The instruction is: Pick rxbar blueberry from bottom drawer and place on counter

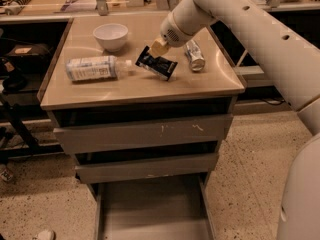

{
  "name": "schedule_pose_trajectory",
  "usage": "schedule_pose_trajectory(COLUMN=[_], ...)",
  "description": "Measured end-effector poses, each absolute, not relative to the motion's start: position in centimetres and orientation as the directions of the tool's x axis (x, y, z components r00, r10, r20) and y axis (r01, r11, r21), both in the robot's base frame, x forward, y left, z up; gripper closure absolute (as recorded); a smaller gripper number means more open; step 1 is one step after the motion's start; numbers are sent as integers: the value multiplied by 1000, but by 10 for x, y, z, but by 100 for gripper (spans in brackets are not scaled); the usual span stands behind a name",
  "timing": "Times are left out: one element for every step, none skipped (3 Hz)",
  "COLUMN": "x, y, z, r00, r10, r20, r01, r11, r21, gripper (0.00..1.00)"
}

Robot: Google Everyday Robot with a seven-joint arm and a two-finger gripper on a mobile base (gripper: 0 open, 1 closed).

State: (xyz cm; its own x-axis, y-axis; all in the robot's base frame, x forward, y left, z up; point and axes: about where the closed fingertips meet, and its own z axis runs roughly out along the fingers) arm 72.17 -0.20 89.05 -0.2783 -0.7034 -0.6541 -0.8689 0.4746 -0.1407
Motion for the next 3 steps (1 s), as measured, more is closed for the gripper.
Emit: schedule_pose_trajectory(x=[722, 722, 722], y=[-2, -2, -2], z=[890, 890, 890], r00=[-278, -278, -278], r10=[-703, -703, -703], r20=[-654, -654, -654], r01=[-869, -869, -869], r11=[475, 474, 474], r21=[-141, -141, -141], gripper=[11, 0, 0])
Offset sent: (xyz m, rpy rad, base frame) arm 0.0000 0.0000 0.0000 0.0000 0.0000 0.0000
